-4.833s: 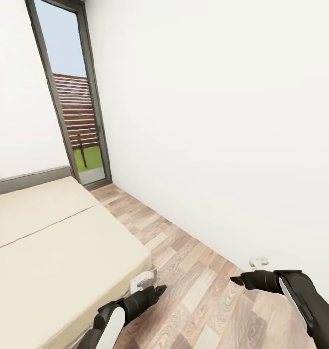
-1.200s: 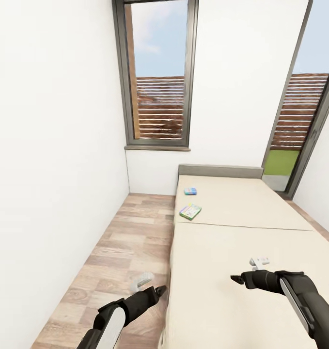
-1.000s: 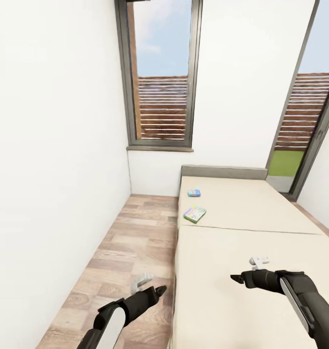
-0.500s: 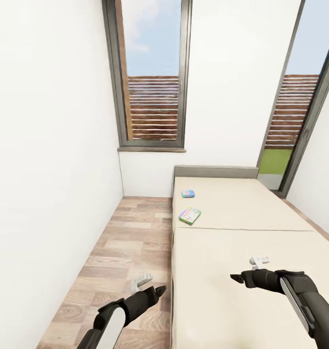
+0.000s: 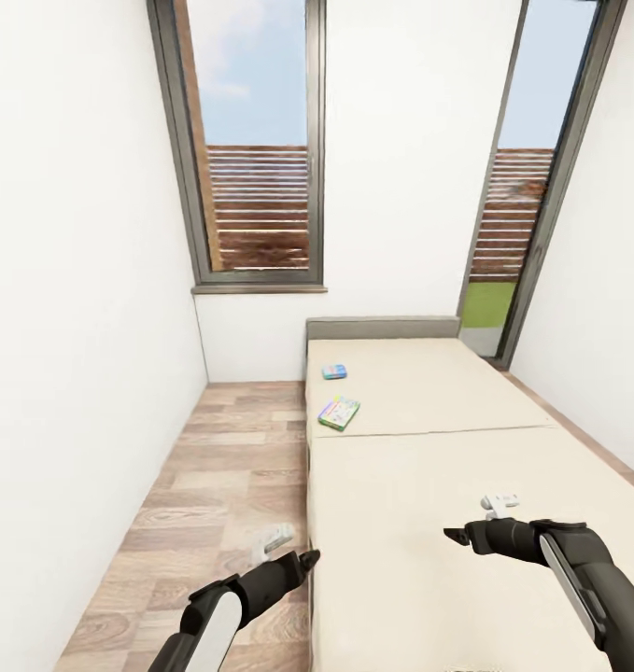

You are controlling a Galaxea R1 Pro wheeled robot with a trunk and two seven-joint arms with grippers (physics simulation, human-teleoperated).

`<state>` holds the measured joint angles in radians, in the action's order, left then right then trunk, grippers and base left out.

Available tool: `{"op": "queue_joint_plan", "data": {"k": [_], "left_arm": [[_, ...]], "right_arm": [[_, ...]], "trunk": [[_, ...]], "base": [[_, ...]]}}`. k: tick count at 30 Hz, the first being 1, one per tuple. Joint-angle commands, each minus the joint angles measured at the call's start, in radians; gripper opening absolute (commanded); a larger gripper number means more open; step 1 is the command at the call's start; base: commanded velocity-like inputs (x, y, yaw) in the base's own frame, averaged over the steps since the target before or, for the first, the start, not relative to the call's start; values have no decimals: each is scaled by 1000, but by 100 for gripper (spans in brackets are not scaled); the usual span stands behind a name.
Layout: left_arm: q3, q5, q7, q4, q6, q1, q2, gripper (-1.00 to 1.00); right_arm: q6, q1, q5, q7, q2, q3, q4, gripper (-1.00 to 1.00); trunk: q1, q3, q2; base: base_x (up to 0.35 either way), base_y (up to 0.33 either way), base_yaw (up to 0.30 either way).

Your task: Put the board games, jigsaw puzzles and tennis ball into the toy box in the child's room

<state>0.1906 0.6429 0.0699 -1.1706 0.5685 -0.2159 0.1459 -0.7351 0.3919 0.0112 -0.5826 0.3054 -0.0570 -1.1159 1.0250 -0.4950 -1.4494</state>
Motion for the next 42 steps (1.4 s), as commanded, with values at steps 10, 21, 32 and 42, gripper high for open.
{"op": "queue_joint_plan", "data": {"k": [10,21,32,42], "left_arm": [[1,10,6,-1,2,0,0,100],[0,9,5,-1,2,0,0,100],[1,9,5,-2,1,0,-1,100],[1,6,6,-2,1,2,-2,100]], "right_arm": [[-6,1,0,-3,0,0,-1,100],[-6,1,0,-3,0,0,-3,100],[-6,1,0,-3,0,0,-6,100],[-6,1,0,-3,0,0,-8,100]], "trunk": [[0,-1,-1],[0,-1,-1],[0,-1,-1],[0,-1,-1]], "base": [[5,234,-48],[56,256,-7],[62,73,-1],[161,15,0]]}}
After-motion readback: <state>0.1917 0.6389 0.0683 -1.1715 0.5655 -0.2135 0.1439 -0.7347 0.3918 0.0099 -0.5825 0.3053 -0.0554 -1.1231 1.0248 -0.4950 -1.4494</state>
